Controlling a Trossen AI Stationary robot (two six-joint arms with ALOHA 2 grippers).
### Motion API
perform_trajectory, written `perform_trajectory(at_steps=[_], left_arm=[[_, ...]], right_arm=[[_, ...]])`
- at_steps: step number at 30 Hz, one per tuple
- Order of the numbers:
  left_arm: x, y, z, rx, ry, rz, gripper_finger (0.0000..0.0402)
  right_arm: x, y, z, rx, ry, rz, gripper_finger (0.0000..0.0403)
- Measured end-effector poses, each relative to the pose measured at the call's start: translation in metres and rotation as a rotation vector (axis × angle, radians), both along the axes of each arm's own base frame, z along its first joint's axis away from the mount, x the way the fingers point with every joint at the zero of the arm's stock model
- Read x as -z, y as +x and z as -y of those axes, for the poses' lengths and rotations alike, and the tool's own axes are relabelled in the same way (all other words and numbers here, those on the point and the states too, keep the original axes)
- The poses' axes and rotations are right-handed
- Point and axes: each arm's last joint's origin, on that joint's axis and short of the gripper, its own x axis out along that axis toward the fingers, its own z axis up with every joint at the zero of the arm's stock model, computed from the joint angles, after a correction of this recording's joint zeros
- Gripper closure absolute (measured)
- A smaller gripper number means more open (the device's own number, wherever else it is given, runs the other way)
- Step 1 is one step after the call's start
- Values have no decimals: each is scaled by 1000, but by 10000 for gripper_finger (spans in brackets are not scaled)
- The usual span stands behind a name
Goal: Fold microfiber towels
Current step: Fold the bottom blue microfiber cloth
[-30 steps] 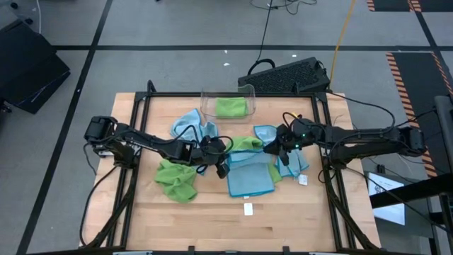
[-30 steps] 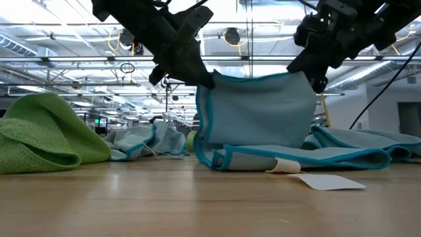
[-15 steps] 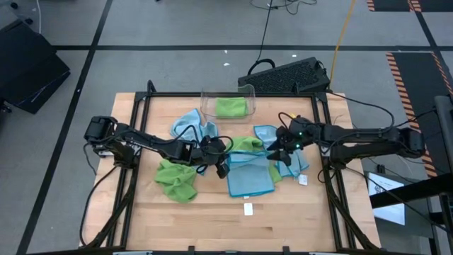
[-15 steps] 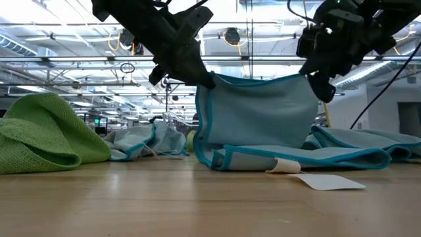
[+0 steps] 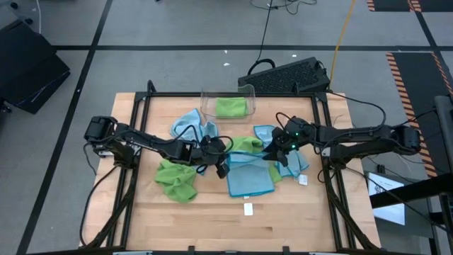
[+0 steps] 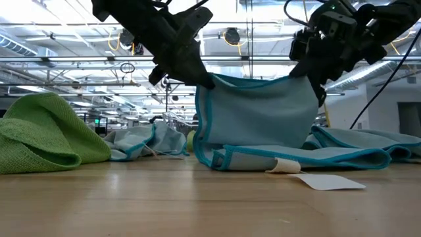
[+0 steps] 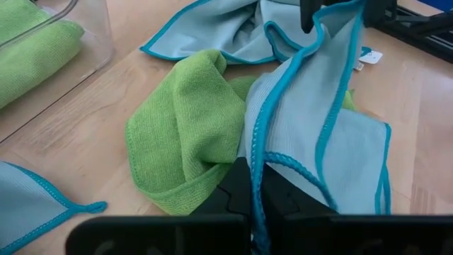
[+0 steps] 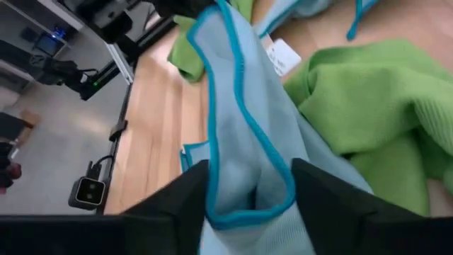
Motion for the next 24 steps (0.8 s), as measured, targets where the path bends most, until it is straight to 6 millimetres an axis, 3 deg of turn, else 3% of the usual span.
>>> perform_trajectory(at_steps=[7,15,24], left_arm=[[0,0,0,0,0,0,400],[-4,3,5,7,-11,60,400],[2,-5,22,21,-22,-22,400]], right_arm=[[-2,-3,-1,-4,-3,-4,386],[-28,-9,-2,6,-73,107,399],[-20,-13,-19,-65,-15,-7,400]])
